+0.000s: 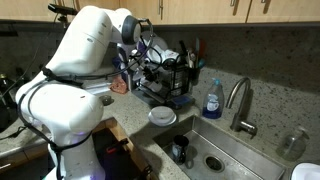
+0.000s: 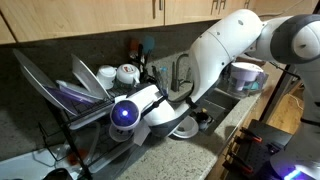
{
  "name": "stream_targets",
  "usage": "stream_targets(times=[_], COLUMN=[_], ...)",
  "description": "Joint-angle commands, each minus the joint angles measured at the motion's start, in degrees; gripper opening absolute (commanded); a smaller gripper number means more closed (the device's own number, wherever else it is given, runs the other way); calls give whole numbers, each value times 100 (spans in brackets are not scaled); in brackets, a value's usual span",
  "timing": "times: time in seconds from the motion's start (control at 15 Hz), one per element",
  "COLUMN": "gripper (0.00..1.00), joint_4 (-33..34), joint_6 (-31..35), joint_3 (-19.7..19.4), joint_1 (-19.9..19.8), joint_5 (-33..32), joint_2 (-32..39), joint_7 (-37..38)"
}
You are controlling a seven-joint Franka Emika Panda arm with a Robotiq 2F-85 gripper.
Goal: Put the white cup upright on the bottom rack, then remove the lid from the bottom rack
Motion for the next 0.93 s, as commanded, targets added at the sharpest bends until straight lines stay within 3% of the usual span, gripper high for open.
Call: stream_targets(times=[0.0,0.87], gripper=[3,3], joint_4=[-18,-346], joint_6=[322,595], joint_3=[-214,-432], joint_1=[-88,-94], joint_5=[405,976], joint_2=[67,-293], joint_7=[-116,-113])
